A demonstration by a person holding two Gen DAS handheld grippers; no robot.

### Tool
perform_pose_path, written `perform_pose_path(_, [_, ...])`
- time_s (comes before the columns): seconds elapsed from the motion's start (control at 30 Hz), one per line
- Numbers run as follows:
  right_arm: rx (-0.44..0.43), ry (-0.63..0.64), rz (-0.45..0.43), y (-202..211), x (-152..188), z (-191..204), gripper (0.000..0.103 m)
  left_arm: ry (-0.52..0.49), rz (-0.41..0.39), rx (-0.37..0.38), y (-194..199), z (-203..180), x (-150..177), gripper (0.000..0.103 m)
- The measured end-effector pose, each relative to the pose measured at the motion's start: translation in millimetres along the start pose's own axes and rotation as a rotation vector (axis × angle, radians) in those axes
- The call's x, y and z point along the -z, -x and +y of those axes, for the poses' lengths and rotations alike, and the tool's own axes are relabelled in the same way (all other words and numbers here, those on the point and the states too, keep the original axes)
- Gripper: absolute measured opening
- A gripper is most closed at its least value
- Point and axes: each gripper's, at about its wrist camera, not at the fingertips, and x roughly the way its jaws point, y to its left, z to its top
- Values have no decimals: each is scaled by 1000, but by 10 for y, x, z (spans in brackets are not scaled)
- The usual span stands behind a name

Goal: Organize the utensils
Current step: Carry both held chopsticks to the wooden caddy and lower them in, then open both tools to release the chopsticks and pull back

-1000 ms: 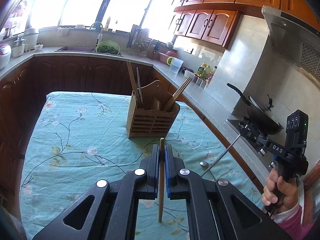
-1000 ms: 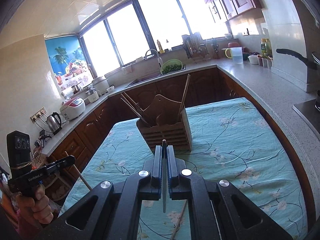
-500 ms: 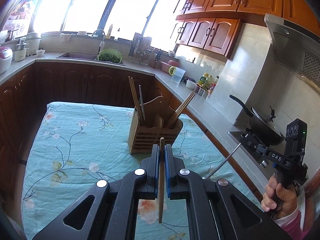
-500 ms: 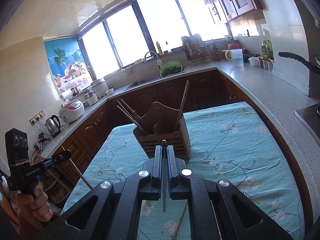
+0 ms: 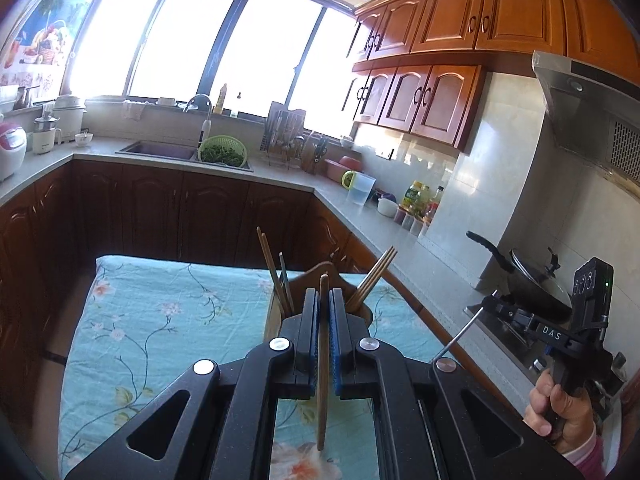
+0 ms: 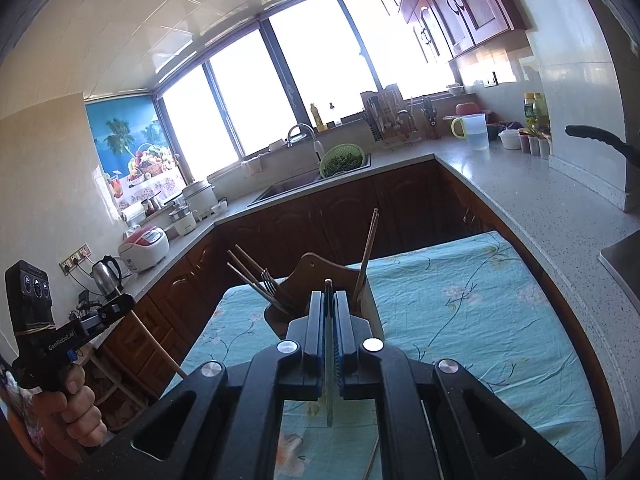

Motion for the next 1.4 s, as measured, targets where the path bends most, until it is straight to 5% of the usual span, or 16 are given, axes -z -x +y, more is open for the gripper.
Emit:
perform_pose_path(0.43, [32, -2, -125, -368, -765, -21, 4, 29, -148, -39, -653, 68, -473, 3])
perform_pose_path(0.67, [60, -14, -115, -728, -842, -113, 4, 67, -210, -76, -1129, 143, -324, 3])
perform_pose_path(1.07, [77, -54, 27, -1320, -315, -298, 4, 92, -68, -127, -1891, 206, 487, 3])
perform_pose_path(1.4, [84, -50, 70, -1449, -224, -309, 4, 86, -40, -112, -1989, 321, 412, 4])
